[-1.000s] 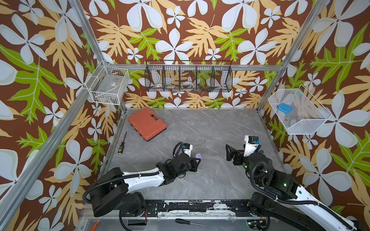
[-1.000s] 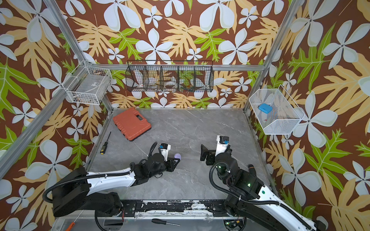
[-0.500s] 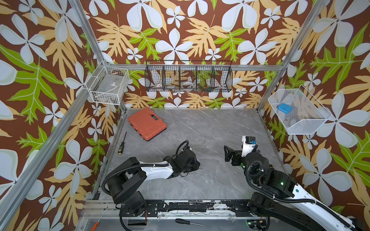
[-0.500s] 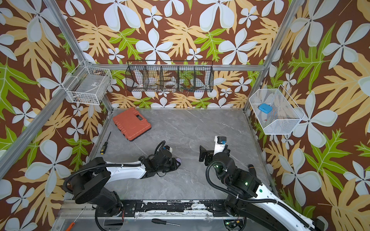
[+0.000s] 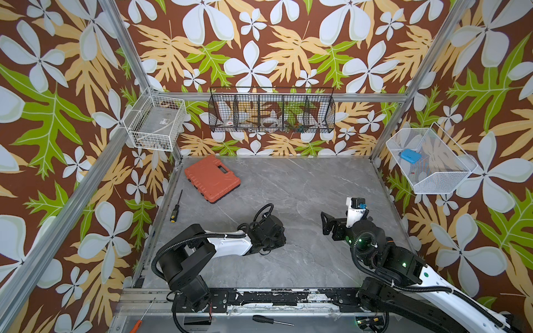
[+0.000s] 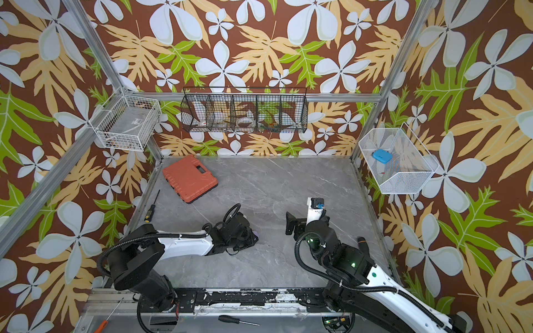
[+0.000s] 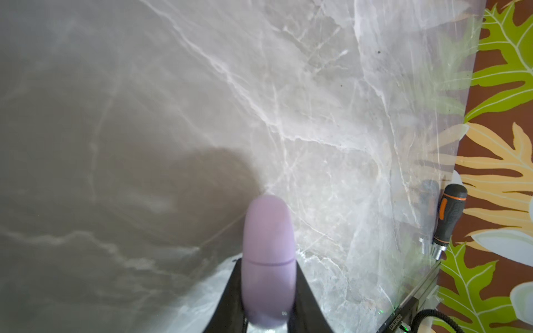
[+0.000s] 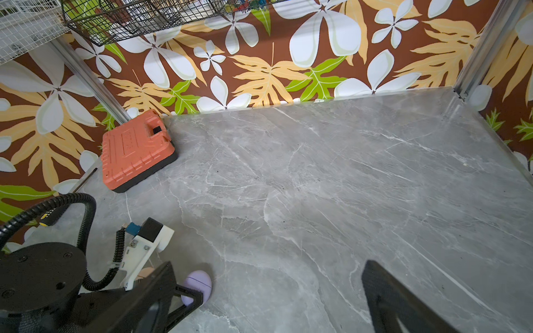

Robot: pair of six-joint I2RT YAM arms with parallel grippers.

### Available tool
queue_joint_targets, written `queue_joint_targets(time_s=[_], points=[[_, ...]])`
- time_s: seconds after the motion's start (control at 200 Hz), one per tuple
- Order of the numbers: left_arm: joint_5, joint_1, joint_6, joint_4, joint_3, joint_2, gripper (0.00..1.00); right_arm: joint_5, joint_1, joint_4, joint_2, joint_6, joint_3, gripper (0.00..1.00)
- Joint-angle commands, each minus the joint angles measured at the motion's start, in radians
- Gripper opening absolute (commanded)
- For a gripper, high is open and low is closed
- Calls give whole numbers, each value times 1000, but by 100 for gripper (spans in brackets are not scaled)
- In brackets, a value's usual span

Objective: Insert wireless bluetooth earbuds into charging case
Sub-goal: Place the charging case at the center of the table.

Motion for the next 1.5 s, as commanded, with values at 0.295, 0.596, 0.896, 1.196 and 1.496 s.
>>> queue_joint_targets(time_s=[0.295,0.596,0.896,1.196,1.496], points=[[13,5,13,-59,34,26,18,-6,0,16,-11,18,-8,100],[13,7,28,-88,55,33,35,-19,0,17,-16,27,-8,99],[3,12,52,-130,67,24,43,-22,1,8,-25,28,-2,100],[0,12,76,-180,66,-12,52,-23,1,2,-31,33,-4,100],[-34,12,131,-314,125,-119,55,-27,1,0,-30,34,-1,99]])
